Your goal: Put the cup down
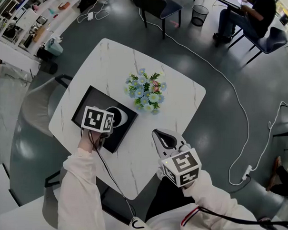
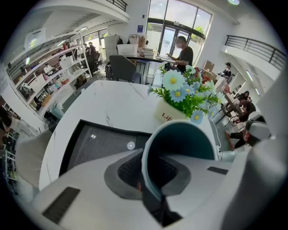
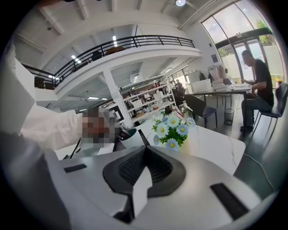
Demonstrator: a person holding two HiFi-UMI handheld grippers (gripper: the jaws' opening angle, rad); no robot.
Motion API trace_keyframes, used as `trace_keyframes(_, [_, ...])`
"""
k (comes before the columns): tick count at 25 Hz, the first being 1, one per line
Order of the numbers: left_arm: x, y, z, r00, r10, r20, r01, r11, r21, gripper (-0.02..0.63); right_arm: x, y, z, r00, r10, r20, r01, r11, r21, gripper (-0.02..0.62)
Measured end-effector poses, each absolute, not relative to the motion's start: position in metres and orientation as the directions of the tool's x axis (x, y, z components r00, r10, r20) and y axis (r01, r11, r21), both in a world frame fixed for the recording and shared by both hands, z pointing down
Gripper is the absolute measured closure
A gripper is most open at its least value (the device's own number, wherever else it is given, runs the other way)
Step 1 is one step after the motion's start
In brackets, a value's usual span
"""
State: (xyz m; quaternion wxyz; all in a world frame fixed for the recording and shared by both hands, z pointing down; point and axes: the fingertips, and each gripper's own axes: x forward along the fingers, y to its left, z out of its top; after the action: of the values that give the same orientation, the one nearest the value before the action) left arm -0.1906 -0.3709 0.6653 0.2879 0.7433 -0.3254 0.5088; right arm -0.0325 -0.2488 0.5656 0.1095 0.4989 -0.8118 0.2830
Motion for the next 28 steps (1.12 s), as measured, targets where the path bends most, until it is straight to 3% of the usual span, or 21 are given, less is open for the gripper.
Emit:
trace_keyframes(23, [-0.1887,-0.3691,0.6580,0.246,-0.167,0.955,-0.754,-0.653,0.080,0.561,-0.0324,-0.2437,0.5690,-0.483,-0.743,0.463,-0.867,0.333,-0.371,0.591])
trace_keyframes(28, [-0.1909,-0.3675,0.6562,0.239,-0.166,0.957,-0.757,-0.648,0.077,0.522,-0.0308,-0.2422,0.5673,-0.485,-0.743,0.461,-0.865,0.333,-0.375,0.591])
